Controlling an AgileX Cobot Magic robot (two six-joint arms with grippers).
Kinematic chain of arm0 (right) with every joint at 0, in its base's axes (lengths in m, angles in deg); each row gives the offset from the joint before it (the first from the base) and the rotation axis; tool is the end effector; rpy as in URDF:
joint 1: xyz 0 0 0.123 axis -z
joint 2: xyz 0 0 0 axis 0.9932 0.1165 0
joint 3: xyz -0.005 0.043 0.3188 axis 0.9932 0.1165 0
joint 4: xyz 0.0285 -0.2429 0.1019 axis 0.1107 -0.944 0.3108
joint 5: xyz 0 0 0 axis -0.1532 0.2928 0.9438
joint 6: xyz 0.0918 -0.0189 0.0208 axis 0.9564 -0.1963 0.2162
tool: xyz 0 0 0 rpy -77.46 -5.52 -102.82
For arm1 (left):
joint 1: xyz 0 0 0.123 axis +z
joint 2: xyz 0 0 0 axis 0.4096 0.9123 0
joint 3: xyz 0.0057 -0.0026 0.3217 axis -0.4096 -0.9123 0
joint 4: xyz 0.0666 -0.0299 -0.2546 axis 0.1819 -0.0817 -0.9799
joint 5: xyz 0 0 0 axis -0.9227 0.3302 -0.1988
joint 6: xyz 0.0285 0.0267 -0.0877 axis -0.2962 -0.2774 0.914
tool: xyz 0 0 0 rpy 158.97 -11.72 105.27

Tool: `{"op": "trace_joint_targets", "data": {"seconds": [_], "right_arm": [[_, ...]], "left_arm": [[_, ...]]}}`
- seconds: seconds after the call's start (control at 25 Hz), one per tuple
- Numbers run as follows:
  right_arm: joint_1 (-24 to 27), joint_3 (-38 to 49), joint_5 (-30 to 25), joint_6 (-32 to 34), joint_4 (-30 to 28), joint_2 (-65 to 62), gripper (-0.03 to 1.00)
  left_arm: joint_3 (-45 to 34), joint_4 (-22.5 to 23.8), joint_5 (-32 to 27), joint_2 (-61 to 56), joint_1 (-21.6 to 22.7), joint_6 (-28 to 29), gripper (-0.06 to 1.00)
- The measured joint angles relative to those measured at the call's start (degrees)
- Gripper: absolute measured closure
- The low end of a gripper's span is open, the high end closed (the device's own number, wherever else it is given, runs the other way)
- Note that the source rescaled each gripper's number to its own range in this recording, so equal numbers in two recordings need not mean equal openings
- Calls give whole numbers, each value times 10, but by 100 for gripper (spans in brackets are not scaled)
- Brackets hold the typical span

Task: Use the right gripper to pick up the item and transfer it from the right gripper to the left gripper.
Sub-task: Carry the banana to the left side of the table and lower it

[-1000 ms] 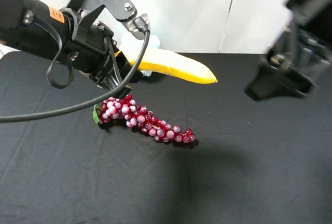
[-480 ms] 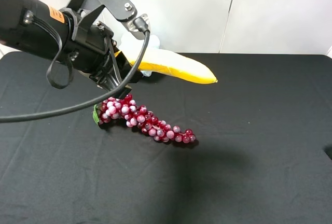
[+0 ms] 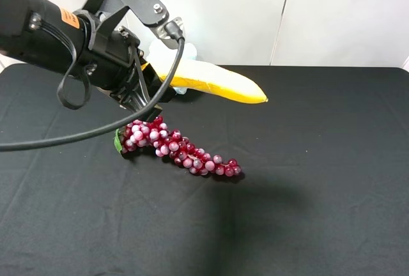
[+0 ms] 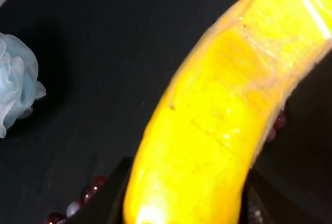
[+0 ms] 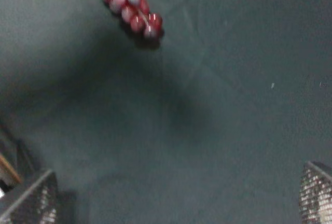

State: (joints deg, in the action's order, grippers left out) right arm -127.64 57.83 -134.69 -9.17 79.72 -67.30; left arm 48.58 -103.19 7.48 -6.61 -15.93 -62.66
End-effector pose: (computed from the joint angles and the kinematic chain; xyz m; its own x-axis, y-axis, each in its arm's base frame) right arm -0.0041 -0.0114 0.2877 -0.4243 -0.4493 -0.7862 -0.6772 0.7339 -0.0539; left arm 0.2217 -0.1963 0.2999 -0.2690 0.5635 -0.7811 0.7848 0.5983 0.1613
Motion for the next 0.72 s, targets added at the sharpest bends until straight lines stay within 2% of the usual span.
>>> {"op": "trace_joint_targets", "data": {"seconds": [0.2, 0.44, 0.72], "right_arm": [[0, 1, 15, 0, 2, -19, -3], [0, 20, 58, 11, 3, -19, -3], [0, 23, 67, 13, 8, -19, -3]], "left_arm": [[0, 0, 0, 0, 0, 0, 94], [0, 0, 0, 0, 0, 0, 94], [0, 0, 0, 0, 0, 0, 94]]}}
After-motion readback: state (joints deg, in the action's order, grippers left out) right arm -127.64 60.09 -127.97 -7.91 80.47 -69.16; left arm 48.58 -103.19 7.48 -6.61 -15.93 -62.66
